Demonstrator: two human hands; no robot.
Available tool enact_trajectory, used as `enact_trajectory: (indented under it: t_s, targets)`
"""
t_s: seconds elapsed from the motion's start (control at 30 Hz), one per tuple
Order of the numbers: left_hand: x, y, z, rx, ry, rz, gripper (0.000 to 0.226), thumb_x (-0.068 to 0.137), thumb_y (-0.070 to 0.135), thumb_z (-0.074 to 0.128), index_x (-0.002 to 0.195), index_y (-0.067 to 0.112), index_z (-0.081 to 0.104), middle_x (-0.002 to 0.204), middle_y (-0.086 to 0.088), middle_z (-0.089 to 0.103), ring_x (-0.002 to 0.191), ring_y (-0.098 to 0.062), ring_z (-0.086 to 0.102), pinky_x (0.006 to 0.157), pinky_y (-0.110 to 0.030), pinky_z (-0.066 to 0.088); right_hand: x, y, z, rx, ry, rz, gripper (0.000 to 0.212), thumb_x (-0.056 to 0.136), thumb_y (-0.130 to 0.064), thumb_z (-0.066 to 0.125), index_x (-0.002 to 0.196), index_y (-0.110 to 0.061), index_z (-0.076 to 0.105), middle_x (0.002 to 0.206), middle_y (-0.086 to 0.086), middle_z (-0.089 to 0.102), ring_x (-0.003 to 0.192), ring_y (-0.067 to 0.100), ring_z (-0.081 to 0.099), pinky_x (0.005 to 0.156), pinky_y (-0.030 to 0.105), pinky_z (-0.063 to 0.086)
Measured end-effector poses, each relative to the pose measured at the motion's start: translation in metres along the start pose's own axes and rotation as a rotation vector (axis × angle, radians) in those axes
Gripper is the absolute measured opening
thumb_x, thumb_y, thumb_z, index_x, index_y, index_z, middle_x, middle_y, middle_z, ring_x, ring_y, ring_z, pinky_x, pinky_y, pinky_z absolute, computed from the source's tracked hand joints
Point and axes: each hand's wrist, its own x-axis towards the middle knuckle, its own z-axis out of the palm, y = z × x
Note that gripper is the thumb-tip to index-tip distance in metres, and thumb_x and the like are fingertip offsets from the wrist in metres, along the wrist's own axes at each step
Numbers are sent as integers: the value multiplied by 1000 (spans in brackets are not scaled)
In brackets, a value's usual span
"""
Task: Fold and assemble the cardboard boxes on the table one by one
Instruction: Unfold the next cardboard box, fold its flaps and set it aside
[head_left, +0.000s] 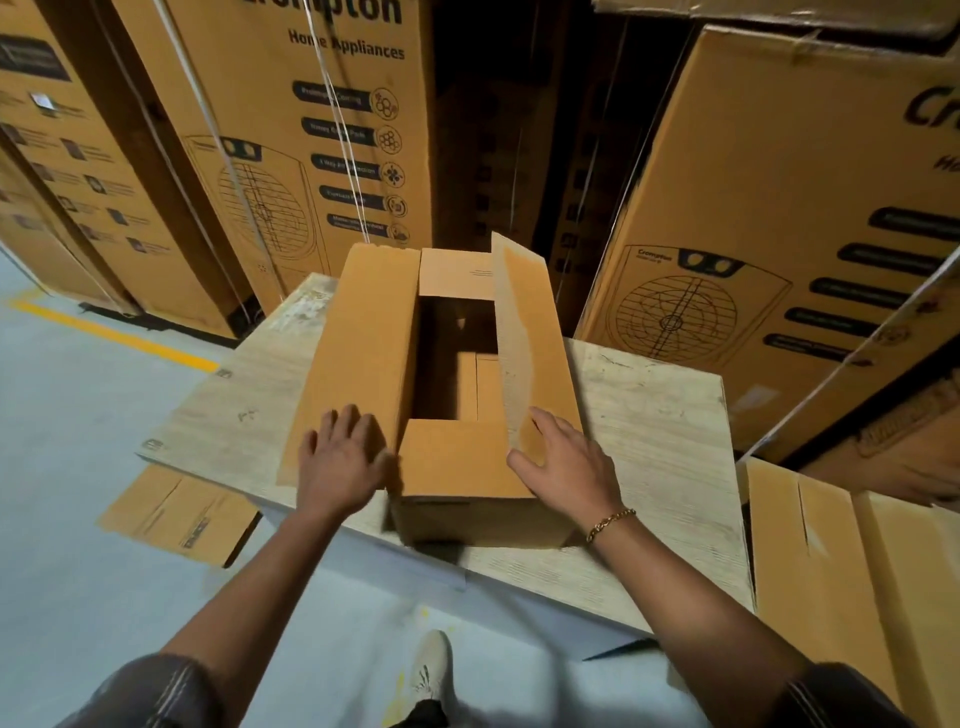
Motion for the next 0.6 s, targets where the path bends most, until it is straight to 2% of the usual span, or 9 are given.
enact_trajectory:
  t_s: [0.07,0.13,0.2,0.27,0.33,0.4,0.5,0.53,0.6]
  targets:
    - [1,20,6,-43,-107,40,80,98,71,30,162,25,16,171,-8,3,156,-36,0,124,-56,8,-5,4,-10,8,74,-24,60,94,-52,48,149,-30,36,146,-4,53,118,26,60,84,36,51]
    - [1,32,9,-50,-111,44,85,96,75,25,163,25,12,171,-10,1,155,-40,-1,123,-58,9,-10,14,-20,63,174,-29,52,97,-45,47,147,-34,39,137,-6,60,108,22,64,74,33,52]
    - [0,35,14,-62,-95,35,88,94,77,23,163,25,9,171,-11,0,155,-41,-1,123,-59,10,-15,29,-30,135,299,-13,48,100,-34,46,147,-34,40,130,-5,64,93,18,64,63,28,47]
    - [-2,31,21,-63,-106,45,96,90,84,17,164,24,3,171,-11,-4,156,-40,-3,123,-58,10,-17,50,-38,163,424,18,47,101,-22,44,147,-29,44,130,-2,63,87,18,61,60,28,45]
    - [-4,28,27,-85,-94,65,104,81,89,4,163,25,-2,171,-11,-5,156,-38,-3,124,-57,10,-19,76,-41,131,472,81,47,99,-15,44,146,-23,48,141,0,55,107,24,59,73,35,52]
    - [-5,26,30,-111,-82,68,108,76,90,-2,163,27,-3,171,-10,-6,156,-36,-3,124,-56,9,-20,103,-37,5,416,168,48,98,-13,47,145,-19,51,154,2,42,130,27,45,93,44,52]
    - [-4,26,33,-167,-88,59,110,74,91,-1,163,27,-5,171,-9,-9,156,-35,-5,124,-55,7,-23,129,-21,-237,192,304,56,99,-36,47,153,-22,38,167,3,12,148,27,16,114,49,30]
    - [-4,25,35,-190,-95,57,110,73,92,0,163,28,-6,171,-8,-9,156,-35,-6,124,-55,7,-23,136,-13,-234,112,334,61,100,-46,43,155,-23,32,168,1,6,150,27,11,115,49,24]
    - [-3,23,38,-240,-102,58,109,74,92,5,162,29,-6,171,-7,-10,157,-34,-5,124,-56,9,-20,139,3,-90,-36,403,71,98,-66,29,156,-25,28,168,-2,9,151,26,15,117,50,21]
